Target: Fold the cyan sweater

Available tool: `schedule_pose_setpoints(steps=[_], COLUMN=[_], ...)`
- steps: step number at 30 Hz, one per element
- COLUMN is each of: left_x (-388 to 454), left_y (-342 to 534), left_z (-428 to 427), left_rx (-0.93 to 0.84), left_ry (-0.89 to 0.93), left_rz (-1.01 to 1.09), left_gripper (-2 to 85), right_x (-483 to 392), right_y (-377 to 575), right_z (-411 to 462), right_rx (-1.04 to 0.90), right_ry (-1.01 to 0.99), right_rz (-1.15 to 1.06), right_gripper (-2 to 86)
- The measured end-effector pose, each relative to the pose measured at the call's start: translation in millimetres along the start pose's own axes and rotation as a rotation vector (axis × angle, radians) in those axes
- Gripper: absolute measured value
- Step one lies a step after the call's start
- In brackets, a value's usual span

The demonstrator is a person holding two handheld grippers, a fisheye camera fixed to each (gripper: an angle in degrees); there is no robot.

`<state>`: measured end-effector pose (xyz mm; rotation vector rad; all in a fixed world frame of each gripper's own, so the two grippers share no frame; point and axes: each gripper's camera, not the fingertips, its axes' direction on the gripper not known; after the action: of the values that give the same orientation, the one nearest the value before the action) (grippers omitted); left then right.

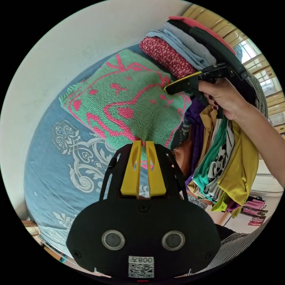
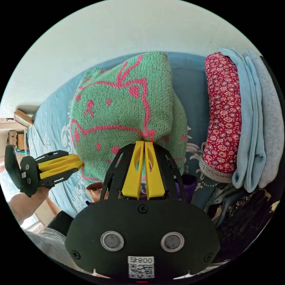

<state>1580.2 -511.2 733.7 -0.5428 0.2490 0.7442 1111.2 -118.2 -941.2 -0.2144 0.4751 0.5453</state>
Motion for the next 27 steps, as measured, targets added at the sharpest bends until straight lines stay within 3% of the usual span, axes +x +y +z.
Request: schedule_pose_setpoints(steps=[9,13,15,21,23,27], left_x=[7.5,9.6,4.7,-11.2,-19.8,-28.7], left_y=[-0.2,-14.2,-15.3,13.7,31.8,53.7], left_z=[-54.6,1.5,-0.6,-57.8,-74.2,-87.7], left_rx=[0.125,-0.117,-0.115,0.029,0.056,0.056], left_ry=[0.083,0.100,0.127,0.242,0.286,0.319], left_rz=[-0.011,-0.006,-0.021,0.013,0.012,0.003], left_gripper=[0.6,0.2,0.2,0.1,0.1,0.1], right_x=[12.5,11.4,14.3,48.7,74.1,106.8], right_y=[24.0,32.7,39.0,103.4,139.2,178.1], right_z=[-30.4,-25.8,-35.3,-141.9,-202.3,-263.0], right_rx=[0.032,0.001,0.011,0.312,0.488,0.617], right_ry=[-0.087,-0.090,-0.118,-0.022,0.089,0.277], right_rz=[0.046,0.053,0.059,0.119,0.181,0.306], right_gripper=[0.1,0.2,0.2,1.3,5.0,10.9])
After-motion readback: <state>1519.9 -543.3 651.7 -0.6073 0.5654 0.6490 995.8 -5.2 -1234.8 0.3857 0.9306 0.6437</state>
